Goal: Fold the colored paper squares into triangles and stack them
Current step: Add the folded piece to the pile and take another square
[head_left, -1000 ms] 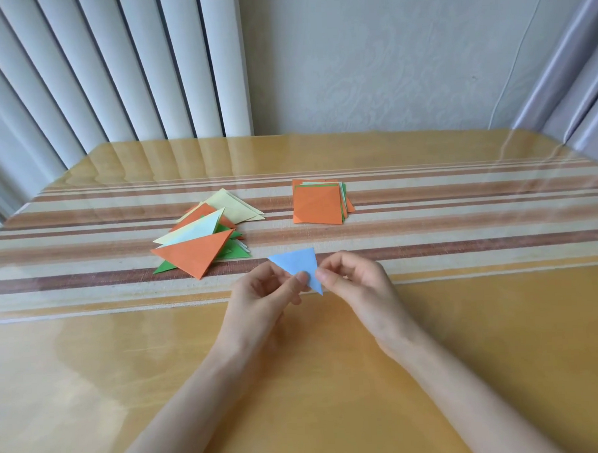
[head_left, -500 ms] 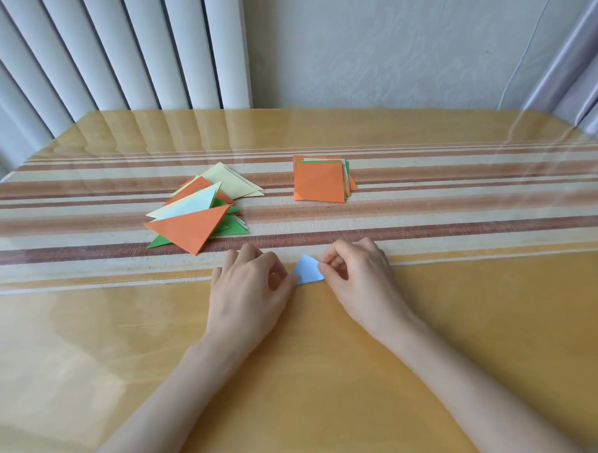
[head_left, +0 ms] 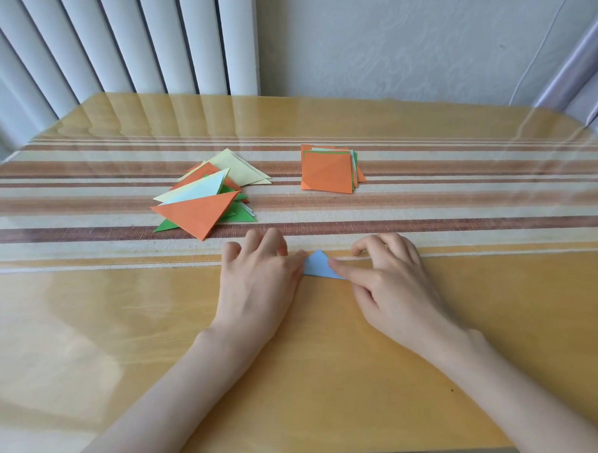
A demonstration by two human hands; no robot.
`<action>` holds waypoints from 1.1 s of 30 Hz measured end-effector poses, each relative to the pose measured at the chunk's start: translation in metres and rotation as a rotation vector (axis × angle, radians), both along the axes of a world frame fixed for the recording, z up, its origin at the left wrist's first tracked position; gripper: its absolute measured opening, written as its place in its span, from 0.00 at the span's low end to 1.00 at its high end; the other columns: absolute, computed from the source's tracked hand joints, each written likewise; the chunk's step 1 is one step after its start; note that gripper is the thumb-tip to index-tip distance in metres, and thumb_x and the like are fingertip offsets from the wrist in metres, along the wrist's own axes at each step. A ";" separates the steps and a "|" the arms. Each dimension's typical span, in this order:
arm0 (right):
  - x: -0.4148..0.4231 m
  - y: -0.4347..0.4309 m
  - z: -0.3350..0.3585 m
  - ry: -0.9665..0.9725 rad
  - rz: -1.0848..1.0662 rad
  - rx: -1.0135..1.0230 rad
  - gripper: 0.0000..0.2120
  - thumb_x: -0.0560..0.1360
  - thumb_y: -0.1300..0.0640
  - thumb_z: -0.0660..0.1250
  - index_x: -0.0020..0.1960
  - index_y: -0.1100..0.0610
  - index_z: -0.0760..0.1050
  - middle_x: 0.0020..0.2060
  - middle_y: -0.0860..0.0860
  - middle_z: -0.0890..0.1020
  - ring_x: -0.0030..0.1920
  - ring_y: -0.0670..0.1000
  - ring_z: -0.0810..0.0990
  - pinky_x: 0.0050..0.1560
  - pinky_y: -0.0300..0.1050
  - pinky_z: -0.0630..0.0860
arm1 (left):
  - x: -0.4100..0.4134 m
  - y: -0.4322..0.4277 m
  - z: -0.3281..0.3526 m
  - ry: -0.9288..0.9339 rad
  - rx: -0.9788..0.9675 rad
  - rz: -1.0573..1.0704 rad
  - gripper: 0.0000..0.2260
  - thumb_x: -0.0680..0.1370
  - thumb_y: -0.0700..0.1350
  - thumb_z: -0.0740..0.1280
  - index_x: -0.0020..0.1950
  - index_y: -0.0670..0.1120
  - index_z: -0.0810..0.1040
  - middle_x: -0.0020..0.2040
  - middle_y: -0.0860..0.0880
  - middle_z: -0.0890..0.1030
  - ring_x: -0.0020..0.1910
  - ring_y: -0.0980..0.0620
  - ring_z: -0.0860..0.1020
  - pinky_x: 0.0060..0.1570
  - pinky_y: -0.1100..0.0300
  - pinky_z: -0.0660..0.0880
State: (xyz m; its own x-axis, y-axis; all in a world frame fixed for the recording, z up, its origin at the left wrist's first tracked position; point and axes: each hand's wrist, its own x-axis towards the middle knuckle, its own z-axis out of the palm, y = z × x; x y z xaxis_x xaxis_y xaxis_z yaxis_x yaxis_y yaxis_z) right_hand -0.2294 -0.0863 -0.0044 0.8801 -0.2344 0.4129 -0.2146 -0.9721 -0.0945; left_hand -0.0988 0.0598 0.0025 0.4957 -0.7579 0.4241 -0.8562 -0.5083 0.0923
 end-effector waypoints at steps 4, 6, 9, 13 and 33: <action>-0.010 -0.003 0.006 -0.067 0.000 0.120 0.18 0.71 0.58 0.56 0.46 0.49 0.85 0.43 0.49 0.77 0.48 0.53 0.68 0.57 0.47 0.64 | -0.002 -0.001 -0.002 0.010 -0.008 0.020 0.16 0.72 0.50 0.57 0.38 0.52 0.85 0.37 0.50 0.76 0.36 0.44 0.74 0.37 0.55 0.65; -0.002 0.006 0.012 -0.114 -0.117 0.294 0.14 0.72 0.54 0.59 0.42 0.51 0.84 0.42 0.47 0.76 0.48 0.50 0.68 0.55 0.48 0.66 | -0.003 -0.001 -0.002 0.037 -0.016 0.026 0.17 0.73 0.50 0.57 0.39 0.52 0.85 0.37 0.50 0.76 0.36 0.44 0.75 0.37 0.54 0.66; 0.014 0.022 0.014 0.012 -0.304 0.432 0.11 0.74 0.46 0.69 0.49 0.52 0.81 0.47 0.47 0.75 0.54 0.50 0.67 0.57 0.46 0.65 | -0.006 0.000 -0.002 0.052 -0.022 0.045 0.16 0.73 0.50 0.57 0.39 0.52 0.85 0.37 0.50 0.76 0.35 0.44 0.75 0.36 0.53 0.68; 0.020 0.031 0.013 0.058 -0.398 0.553 0.08 0.74 0.47 0.69 0.50 0.49 0.77 0.51 0.46 0.73 0.57 0.51 0.67 0.59 0.44 0.62 | -0.006 0.000 -0.007 0.077 -0.065 0.021 0.14 0.74 0.49 0.59 0.42 0.51 0.85 0.37 0.50 0.77 0.36 0.44 0.76 0.37 0.52 0.70; 0.159 0.085 0.025 -0.141 -0.073 0.587 0.02 0.75 0.56 0.69 0.46 0.53 0.80 0.43 0.46 0.83 0.52 0.52 0.72 0.52 0.44 0.63 | 0.082 0.062 0.007 0.391 -0.456 0.424 0.03 0.76 0.47 0.69 0.46 0.49 0.78 0.41 0.55 0.79 0.48 0.47 0.73 0.45 0.56 0.59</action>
State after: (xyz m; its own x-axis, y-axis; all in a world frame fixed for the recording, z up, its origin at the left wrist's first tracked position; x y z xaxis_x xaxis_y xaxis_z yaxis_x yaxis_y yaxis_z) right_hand -0.0706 -0.0010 0.0209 0.7996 -0.5156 0.3080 -0.2250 -0.7326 -0.6424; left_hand -0.0168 0.1218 0.0091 0.8867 -0.2584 0.3834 -0.4559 -0.6268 0.6319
